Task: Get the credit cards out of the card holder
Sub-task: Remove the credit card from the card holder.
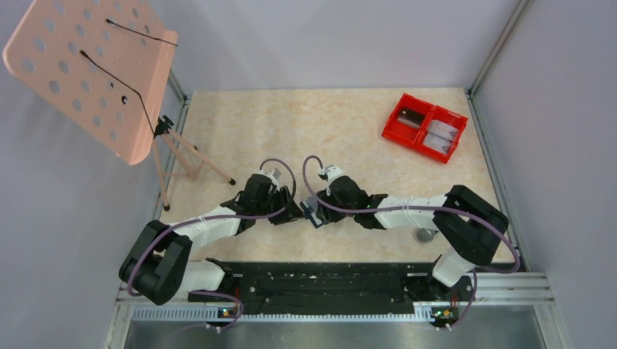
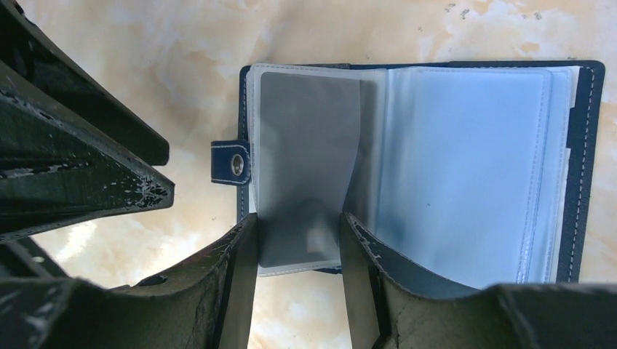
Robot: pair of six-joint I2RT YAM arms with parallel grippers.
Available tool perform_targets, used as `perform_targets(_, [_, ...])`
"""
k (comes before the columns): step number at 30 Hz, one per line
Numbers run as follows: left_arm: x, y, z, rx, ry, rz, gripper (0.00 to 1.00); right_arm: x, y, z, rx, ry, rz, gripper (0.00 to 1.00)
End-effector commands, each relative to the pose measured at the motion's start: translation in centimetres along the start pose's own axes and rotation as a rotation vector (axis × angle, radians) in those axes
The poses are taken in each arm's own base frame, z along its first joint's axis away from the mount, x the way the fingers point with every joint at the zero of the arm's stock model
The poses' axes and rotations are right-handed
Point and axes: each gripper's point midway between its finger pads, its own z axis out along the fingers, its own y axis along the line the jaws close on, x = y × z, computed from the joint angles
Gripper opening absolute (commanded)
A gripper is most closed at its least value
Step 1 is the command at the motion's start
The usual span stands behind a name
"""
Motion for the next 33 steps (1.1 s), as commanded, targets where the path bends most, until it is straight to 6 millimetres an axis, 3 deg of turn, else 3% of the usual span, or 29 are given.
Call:
perform_targets(1, [-0.5,-0.4,-0.2,0.015,-0.024,0.028,0.45,0.1,0.6,-0.7,-0.111,0.016,0.134,0.42])
perform_targets(11, [-1.5,-1.3,-0.2,0.022,-0.033,0.041,0.44,-0.1,-0.3,-1.1,-0.2,0.002,0.281,0.42])
perform_targets(18, [-4.5,-3.2,0.2,0.015,-0.083,0.059,0.4,-0.1,-0.4,-1.3,-0.24,-0.006,0.325,0.42])
perform_targets(25, [-6.6,-3.1,1.7,-0.052,-0.078,0.048,0.26,0.0,-0.6,-1.5,-0.252,-0.01,0.338,0.42])
perform_targets(33, [-6.8,-2.7,3.3,-0.081,-0.033,0.035,0.15,-0.3,-0.5,-1.6,-0.266,-0.021,0.343,0.42])
